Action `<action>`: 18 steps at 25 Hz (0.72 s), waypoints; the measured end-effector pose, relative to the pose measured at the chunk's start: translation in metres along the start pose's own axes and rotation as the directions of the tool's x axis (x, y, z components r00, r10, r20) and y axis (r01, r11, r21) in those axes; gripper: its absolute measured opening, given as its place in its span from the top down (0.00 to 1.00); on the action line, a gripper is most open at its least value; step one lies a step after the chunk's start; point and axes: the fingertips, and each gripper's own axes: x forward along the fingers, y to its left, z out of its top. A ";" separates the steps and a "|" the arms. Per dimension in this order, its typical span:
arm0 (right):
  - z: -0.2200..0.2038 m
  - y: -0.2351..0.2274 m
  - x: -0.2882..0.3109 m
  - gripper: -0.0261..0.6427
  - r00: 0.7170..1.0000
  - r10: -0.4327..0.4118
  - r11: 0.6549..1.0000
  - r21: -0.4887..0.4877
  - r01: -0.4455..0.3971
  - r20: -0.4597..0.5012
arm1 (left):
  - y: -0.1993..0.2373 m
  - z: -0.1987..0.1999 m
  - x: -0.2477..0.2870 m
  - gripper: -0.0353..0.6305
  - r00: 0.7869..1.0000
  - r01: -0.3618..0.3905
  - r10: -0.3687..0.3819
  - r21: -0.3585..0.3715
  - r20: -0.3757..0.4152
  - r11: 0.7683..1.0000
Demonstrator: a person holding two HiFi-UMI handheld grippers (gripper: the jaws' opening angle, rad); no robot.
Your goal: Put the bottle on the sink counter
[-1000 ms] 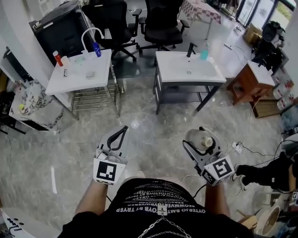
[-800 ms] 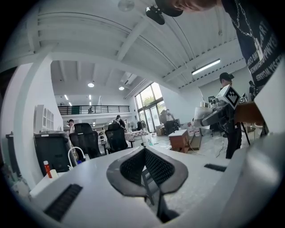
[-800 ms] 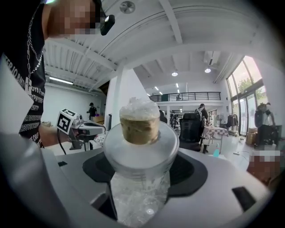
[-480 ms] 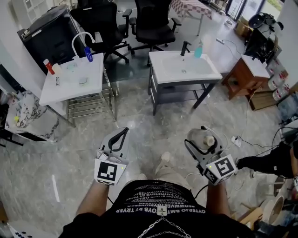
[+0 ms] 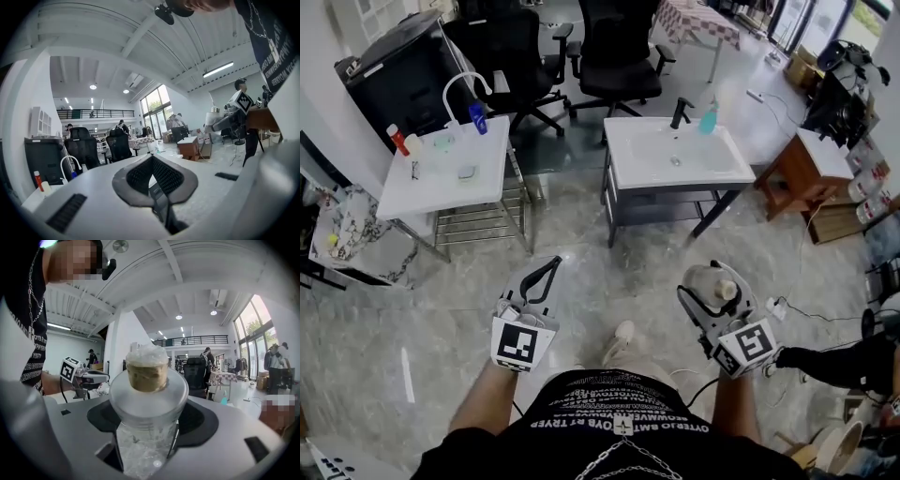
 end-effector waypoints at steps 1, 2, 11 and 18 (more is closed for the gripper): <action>-0.001 -0.007 0.007 0.47 1.000 0.010 1.000 0.000 -0.010 0.003 | 0.002 -0.001 0.008 0.94 1.000 -0.004 0.004 0.005 -0.001 1.000; -0.001 -0.015 0.014 0.47 1.000 0.020 1.000 0.002 -0.020 0.007 | 0.005 -0.003 0.017 0.94 1.000 -0.011 0.011 0.005 -0.004 1.000; 0.010 -0.082 0.065 0.47 0.996 0.084 0.996 0.001 -0.084 0.023 | 0.018 0.006 0.101 0.94 0.999 -0.035 0.036 0.013 -0.030 0.999; 0.015 -0.127 0.079 0.47 0.990 0.134 0.991 -0.011 -0.133 0.036 | 0.007 0.024 0.155 0.94 0.999 -0.049 0.050 0.015 -0.020 0.999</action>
